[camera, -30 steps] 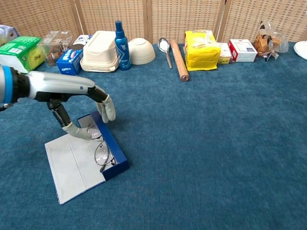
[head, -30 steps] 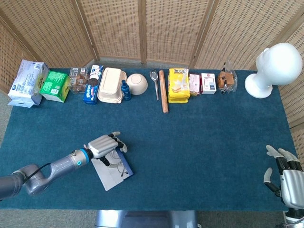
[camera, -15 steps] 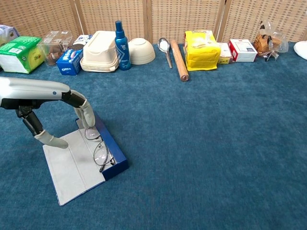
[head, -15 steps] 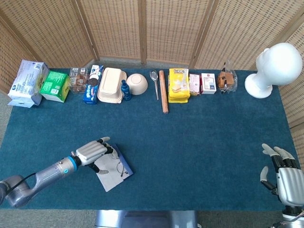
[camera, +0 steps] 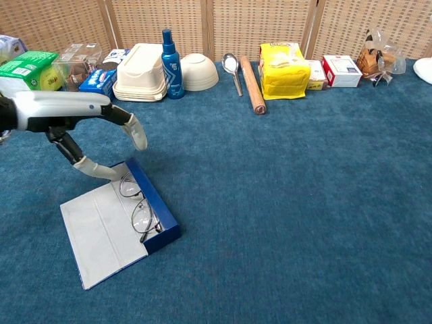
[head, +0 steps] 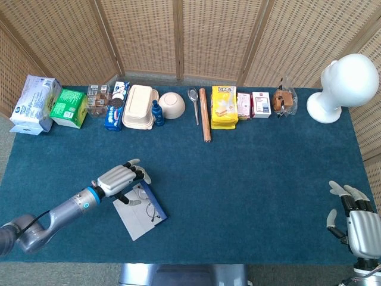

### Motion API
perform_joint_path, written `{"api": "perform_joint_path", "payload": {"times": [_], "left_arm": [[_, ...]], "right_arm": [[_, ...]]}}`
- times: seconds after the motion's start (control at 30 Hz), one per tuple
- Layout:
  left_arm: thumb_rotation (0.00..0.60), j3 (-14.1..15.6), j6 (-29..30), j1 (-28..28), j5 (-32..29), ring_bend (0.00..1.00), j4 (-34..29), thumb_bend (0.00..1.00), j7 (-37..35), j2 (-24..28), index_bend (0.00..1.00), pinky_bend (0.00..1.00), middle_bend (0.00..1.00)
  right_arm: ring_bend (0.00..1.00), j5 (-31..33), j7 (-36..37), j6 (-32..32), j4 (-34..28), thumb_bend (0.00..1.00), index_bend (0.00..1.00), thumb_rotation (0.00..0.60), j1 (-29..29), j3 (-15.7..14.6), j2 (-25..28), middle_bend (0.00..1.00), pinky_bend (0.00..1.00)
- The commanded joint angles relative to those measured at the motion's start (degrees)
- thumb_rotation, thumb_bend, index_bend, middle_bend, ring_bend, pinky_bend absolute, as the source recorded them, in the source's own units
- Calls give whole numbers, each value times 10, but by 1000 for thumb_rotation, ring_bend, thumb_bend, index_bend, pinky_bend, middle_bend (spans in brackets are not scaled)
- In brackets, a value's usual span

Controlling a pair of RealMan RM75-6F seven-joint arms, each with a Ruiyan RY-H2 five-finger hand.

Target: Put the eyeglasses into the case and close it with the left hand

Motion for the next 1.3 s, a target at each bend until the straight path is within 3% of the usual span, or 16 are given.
{"api": "perform_joint_path", "payload": {"times": [0.03,0.37,1.0,1.3], "left_arm": [[463,-6,-32,-16,-6,177,30,201,-10,-27,295,0,296],[464,6,-63,-27,5,201,45,201,-32,-40,295,0,310],[457,66,-21,19,36,207,-50,201,-40,56,293,0,311],[465,76,-12,38,32,207,-81,200,-25,82,288,0,306]], "right_arm": [[181,1,-2,-1,-1,696,158,503,0,-1,0,311,201],[184,3,-11,-4,-7,696,159,501,1,0,-2,310,201],[187,1,-14,-21,-10,696,155,502,17,3,-11,310,201],[187,1,-13,-23,-8,695,155,499,19,1,-13,311,201]]}}
